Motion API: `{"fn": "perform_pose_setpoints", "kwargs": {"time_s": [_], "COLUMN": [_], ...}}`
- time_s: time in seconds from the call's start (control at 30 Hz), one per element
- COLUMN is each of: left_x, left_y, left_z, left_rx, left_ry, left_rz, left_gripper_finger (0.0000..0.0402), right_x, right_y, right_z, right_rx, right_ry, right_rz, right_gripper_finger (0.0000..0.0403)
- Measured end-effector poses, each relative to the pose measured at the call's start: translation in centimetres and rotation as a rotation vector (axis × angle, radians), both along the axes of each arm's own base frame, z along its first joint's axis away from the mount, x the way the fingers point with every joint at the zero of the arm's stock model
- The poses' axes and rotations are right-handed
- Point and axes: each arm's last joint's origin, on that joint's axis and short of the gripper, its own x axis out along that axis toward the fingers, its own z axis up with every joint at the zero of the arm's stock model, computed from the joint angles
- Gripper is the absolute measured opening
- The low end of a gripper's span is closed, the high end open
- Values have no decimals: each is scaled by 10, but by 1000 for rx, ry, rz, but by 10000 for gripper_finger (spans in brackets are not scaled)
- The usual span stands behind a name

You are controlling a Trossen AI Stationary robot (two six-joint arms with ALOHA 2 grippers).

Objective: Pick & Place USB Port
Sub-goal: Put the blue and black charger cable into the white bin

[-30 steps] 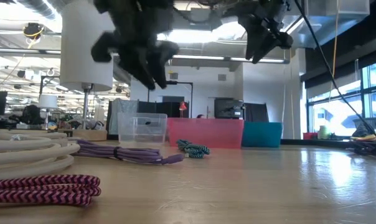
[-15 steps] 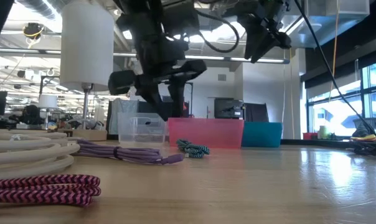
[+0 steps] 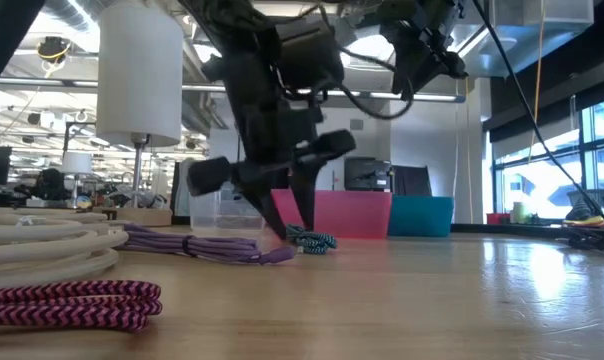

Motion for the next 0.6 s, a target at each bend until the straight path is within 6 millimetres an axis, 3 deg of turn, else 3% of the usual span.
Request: {"fn": "perform_pose_setpoints", "kwargs": {"time_s": [0.23,0.37,0.43,0.6], "left_x": [8,10,14,20], "left_y": [6,5,5,8], "left_z": [-9,-4,2,33], "left_rx": [-25,-18,5,36], "left_ry": [37,65,61,88], "left_rz": [42,102,152,286], "left_gripper_finger": [134,62,23,11], "right_x": [0,0,0,1], "right_y": [0,0,0,0], "right_z": [0,0,0,0], "right_rx": [0,-3,-7,-12], "right_ry": [0,1,2,-1], "right_rz": [1,7,16,23], "right_gripper_finger": [129,129,129,129]}}
